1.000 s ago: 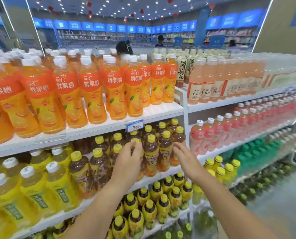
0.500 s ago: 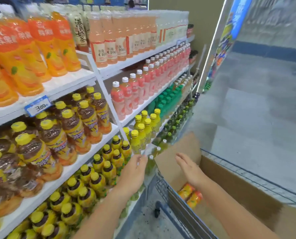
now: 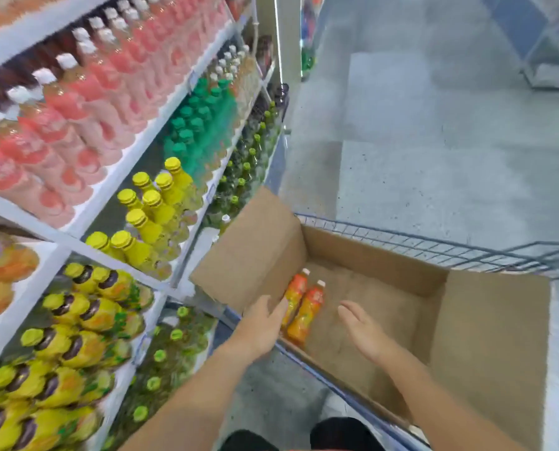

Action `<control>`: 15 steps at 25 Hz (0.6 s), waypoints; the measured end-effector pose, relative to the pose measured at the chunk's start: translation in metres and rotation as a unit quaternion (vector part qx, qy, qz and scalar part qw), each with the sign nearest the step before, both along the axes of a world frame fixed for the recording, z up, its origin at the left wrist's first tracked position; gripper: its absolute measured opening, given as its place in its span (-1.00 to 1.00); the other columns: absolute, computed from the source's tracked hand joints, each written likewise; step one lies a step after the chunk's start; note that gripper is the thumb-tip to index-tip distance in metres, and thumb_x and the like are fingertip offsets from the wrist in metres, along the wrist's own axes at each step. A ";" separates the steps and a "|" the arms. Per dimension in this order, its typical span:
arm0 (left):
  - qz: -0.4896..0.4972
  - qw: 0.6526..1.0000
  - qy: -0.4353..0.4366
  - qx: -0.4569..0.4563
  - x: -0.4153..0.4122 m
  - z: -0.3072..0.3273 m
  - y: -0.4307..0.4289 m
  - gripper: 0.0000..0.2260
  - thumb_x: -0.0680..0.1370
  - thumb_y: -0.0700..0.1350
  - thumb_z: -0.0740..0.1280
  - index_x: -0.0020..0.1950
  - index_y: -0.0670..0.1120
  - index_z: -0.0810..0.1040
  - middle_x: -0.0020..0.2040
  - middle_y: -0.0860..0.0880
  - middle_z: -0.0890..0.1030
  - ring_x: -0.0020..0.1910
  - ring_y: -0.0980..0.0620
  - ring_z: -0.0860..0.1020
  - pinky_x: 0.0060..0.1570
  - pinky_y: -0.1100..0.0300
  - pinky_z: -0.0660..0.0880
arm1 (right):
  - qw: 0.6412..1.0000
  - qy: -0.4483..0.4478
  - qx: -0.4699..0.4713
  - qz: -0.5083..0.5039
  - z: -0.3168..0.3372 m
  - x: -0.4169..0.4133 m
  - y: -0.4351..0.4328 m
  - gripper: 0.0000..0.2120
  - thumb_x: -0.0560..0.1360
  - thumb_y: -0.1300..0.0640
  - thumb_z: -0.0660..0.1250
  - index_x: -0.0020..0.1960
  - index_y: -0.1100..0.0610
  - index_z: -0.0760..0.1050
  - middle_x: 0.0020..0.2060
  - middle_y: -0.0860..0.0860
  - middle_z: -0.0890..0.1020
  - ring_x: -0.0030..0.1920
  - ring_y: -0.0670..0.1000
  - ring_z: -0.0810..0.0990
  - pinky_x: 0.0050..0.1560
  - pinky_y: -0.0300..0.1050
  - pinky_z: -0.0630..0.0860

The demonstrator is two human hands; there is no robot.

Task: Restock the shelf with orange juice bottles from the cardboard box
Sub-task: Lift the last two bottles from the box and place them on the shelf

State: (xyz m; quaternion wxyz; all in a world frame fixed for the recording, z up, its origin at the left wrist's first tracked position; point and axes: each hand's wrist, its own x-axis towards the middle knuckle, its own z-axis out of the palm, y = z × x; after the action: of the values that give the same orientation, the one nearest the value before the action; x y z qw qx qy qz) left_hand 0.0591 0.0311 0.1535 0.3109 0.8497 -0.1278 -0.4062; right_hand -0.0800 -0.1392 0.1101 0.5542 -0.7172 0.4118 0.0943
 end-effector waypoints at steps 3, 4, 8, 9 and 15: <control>-0.028 0.998 0.009 0.052 0.003 -0.029 -0.027 -0.57 0.66 0.19 0.15 0.39 -0.07 0.40 0.31 -0.11 0.52 0.39 -0.11 0.46 0.36 0.00 0.37 | 0.998 0.035 0.047 -0.030 -0.035 -0.016 -0.009 -0.56 0.70 0.02 0.10 0.52 0.19 0.31 0.49 0.04 0.38 0.50 0.01 0.31 0.28 -0.31 0.14; -0.035 0.997 0.015 0.068 0.006 -0.038 -0.036 -0.64 0.66 0.19 0.16 0.31 -0.02 0.40 0.21 -0.06 0.53 0.35 -0.11 0.49 0.31 0.03 0.39 | 0.996 0.051 0.063 -0.038 -0.047 -0.021 -0.011 -0.54 0.70 0.01 0.09 0.53 0.18 0.29 0.50 0.04 0.36 0.51 0.02 0.29 0.33 -0.28 0.15; -0.105 0.986 0.014 0.132 0.021 -0.069 -0.056 -0.60 0.68 0.11 0.18 0.42 -0.10 0.38 0.22 -0.07 0.55 0.30 -0.11 0.52 0.06 0.17 0.34 | 0.987 0.098 0.104 -0.068 -0.083 -0.029 -0.006 -0.47 0.68 -0.12 0.08 0.56 0.10 0.26 0.54 0.02 0.33 0.52 0.03 0.29 0.47 -0.12 0.15; -0.120 0.981 0.013 0.152 0.028 -0.079 -0.060 -0.57 0.67 0.09 0.19 0.45 -0.12 0.36 0.29 -0.10 0.54 0.33 -0.11 0.50 0.06 0.18 0.31 | 0.985 0.110 0.111 -0.073 -0.090 -0.028 -0.004 -0.45 0.67 -0.16 0.06 0.57 0.08 0.24 0.54 0.02 0.33 0.52 0.04 0.29 0.49 -0.06 0.15; -0.216 0.950 0.021 0.224 0.078 -0.151 -0.087 -0.83 0.62 -0.05 0.25 0.19 -0.04 0.43 -0.02 -0.01 0.54 -0.07 -0.02 0.51 -0.15 0.14 0.36 | 0.970 0.141 0.165 -0.107 -0.140 0.007 0.000 -0.40 0.66 -0.24 -0.02 0.60 0.02 0.16 0.56 -0.01 0.27 0.54 0.07 0.25 0.49 0.04 0.16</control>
State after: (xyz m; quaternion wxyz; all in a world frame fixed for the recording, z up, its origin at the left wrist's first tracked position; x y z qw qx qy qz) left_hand 0.1373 -0.0558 0.0021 0.0200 0.8408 -0.2079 -0.4994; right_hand -0.0730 -0.1389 -0.0302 0.6079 -0.5469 0.5393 0.2012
